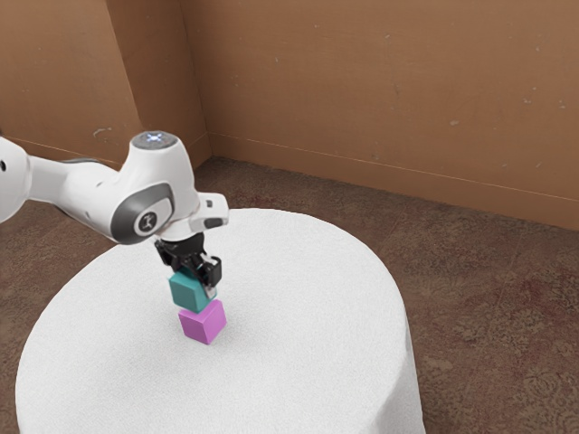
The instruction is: Pick up the blue block with one arm, and put the blue block on the pink block with one arm
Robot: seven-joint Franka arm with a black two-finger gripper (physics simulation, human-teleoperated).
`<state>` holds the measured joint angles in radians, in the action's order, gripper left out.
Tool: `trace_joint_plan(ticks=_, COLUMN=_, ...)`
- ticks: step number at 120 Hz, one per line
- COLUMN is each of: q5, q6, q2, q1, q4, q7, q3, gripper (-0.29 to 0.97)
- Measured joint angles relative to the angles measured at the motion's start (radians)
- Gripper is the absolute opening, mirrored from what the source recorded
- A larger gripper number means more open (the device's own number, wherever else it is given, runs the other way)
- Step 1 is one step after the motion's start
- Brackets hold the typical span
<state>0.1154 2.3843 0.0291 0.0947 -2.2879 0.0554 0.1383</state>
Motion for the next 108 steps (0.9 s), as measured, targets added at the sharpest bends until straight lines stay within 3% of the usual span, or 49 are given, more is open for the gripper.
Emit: trace_joint_plan(ticks=108, q5=0.001, q6=0.008, q2=-0.003, q1=0.005, q4=-0.007, q7=0.010, q3=0.000, gripper=0.37)
